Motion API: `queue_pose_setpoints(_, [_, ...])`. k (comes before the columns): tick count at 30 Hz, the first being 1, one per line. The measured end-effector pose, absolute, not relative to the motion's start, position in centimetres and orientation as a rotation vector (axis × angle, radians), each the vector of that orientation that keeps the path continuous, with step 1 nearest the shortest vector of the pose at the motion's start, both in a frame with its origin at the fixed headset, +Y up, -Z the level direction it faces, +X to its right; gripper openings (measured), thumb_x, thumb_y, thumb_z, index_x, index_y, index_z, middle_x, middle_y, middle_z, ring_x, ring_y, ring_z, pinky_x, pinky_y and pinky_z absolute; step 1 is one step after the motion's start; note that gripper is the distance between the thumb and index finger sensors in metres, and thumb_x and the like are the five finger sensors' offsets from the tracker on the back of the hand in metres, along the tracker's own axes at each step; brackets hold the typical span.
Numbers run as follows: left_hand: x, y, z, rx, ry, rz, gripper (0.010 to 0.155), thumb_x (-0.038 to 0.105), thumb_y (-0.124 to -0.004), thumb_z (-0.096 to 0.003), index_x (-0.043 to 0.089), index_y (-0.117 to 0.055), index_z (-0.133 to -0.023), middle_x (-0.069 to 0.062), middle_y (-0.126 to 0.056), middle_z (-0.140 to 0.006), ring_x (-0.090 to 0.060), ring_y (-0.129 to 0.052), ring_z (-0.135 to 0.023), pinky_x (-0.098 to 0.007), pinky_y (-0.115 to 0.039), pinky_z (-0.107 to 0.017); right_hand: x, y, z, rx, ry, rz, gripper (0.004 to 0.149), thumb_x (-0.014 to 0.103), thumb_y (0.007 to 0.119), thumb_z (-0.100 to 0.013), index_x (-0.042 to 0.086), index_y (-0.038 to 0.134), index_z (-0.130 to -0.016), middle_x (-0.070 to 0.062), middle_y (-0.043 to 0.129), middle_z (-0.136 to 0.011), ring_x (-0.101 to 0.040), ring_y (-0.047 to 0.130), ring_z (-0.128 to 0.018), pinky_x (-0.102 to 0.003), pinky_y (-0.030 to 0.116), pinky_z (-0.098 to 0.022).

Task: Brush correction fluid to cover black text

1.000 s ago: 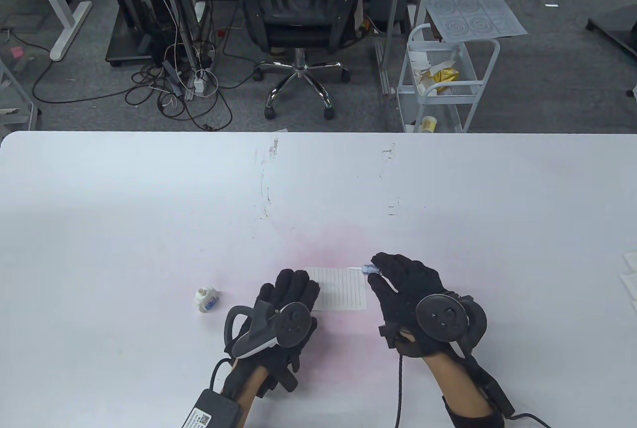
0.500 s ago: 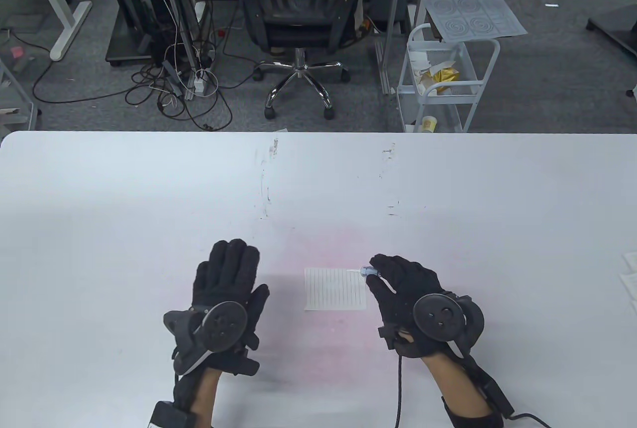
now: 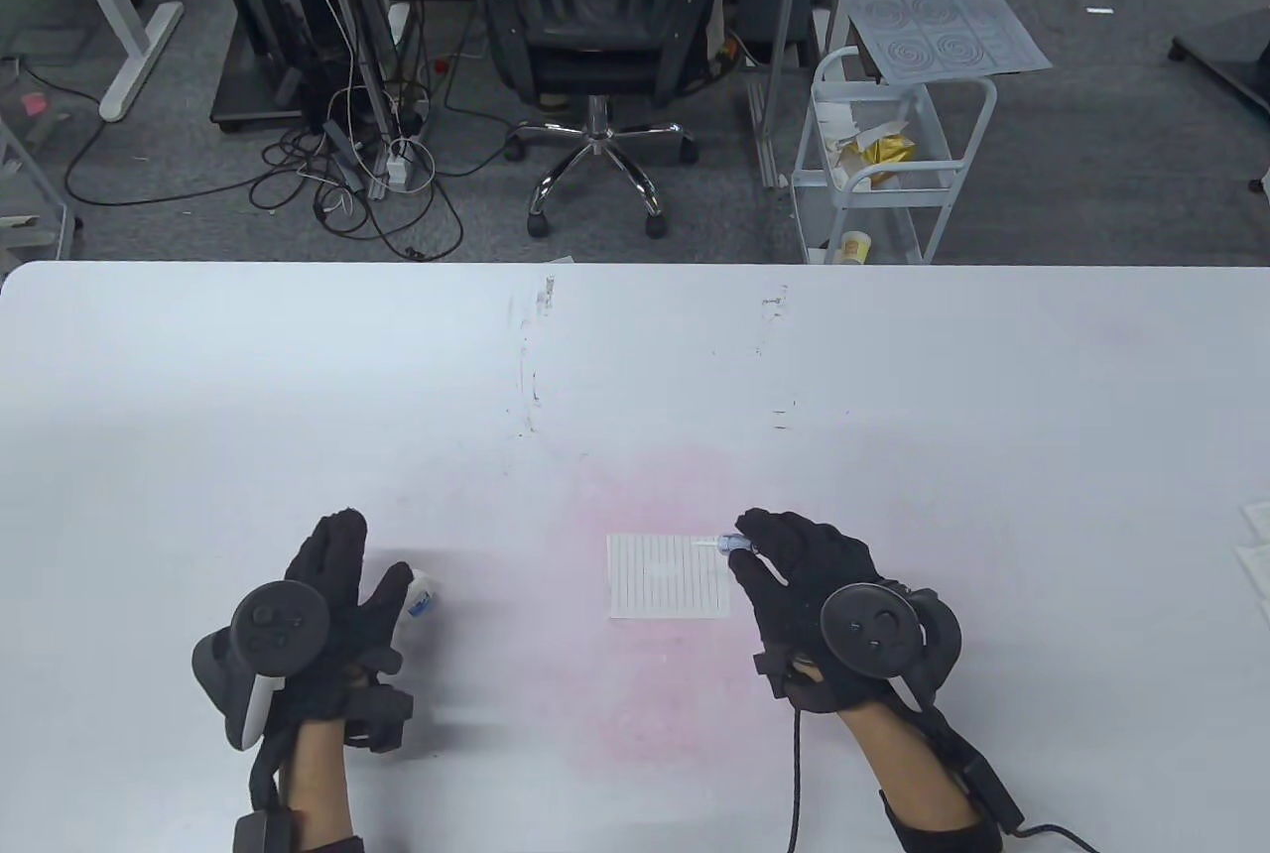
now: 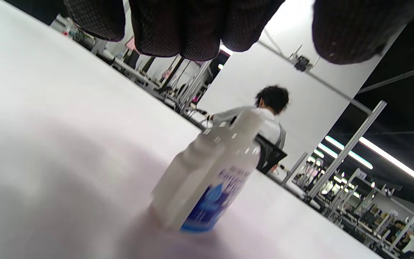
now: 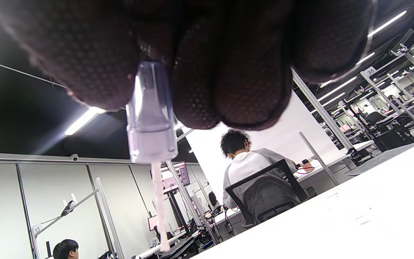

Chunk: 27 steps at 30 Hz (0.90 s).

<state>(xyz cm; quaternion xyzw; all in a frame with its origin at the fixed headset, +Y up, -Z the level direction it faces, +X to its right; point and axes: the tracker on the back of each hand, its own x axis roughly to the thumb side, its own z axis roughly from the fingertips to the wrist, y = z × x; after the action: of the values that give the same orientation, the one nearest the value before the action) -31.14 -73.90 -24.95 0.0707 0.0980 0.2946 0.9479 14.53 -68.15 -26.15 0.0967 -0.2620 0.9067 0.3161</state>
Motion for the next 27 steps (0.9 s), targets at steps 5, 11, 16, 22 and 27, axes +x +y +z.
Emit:
queue_pose_setpoints(5, [-31.2,-75.9,-25.6,-0.014,0.188,0.518,0.082,0.063,-0.086,-0.0340,0.026,-0.063,-0.104,-0.007,-0.073,-0.108,-0.032,-0.082,-0.095,-0.055,-0.066,-0.072,14.5,-68.2,-26.2,0.254,-0.680,2.391,0.044,0.043,0.091,-0.033,0.022,0.091,-0.072,-0.004,0.096,-0.065,-0.027,0.104,-0.047,-0.052,0.080,-0.048])
queue_pose_setpoints(11, [-30.8,-76.5,-26.2,-0.080,0.209,0.490,0.074,0.056,-0.092,-0.0348,0.028,-0.068,-0.099,-0.004,-0.078,-0.102,-0.027,-0.079,-0.093,-0.051,-0.065,-0.074,14.5,-68.2,-26.2,0.254,-0.680,2.391,0.044,0.043,0.091,-0.033,0.022,0.091,-0.072,-0.004,0.096,-0.065,-0.027,0.103,-0.047,-0.052,0.080,-0.048])
queue_pose_setpoints(16, [-30.7,-76.9,-26.4,-0.121,0.236,0.496,0.069,0.053,-0.094,-0.0373,0.032,-0.067,-0.098,0.002,-0.077,-0.102,-0.024,-0.073,-0.095,-0.050,-0.060,-0.077,14.5,-68.1,-26.2,0.259,-0.671,2.402,0.045,0.043,0.091,-0.033,0.022,0.091,-0.072,-0.004,0.096,-0.065,-0.027,0.104,-0.047,-0.052,0.080,-0.048])
queue_pose_setpoints(22, [-30.7,-77.2,-26.6,-0.160,0.271,0.504,0.063,0.052,-0.091,-0.0421,0.036,-0.065,-0.097,0.006,-0.073,-0.103,-0.020,-0.066,-0.097,-0.047,-0.053,-0.080,14.4,-68.2,-26.1,0.256,-0.668,2.402,0.044,0.043,0.091,-0.033,0.022,0.091,-0.072,-0.004,0.096,-0.065,-0.027,0.104,-0.047,-0.052,0.080,-0.048])
queue_pose_setpoints(27, [-30.7,-77.2,-26.6,-0.170,0.280,0.503,0.061,0.053,-0.090,-0.0434,0.038,-0.064,-0.097,0.008,-0.072,-0.103,-0.019,-0.065,-0.097,-0.045,-0.052,-0.080,14.3,-68.2,-26.1,0.258,-0.665,2.404,0.044,0.043,0.091,-0.033,0.022,0.091,-0.072,-0.005,0.096,-0.065,-0.027,0.104,-0.047,-0.052,0.080,-0.048])
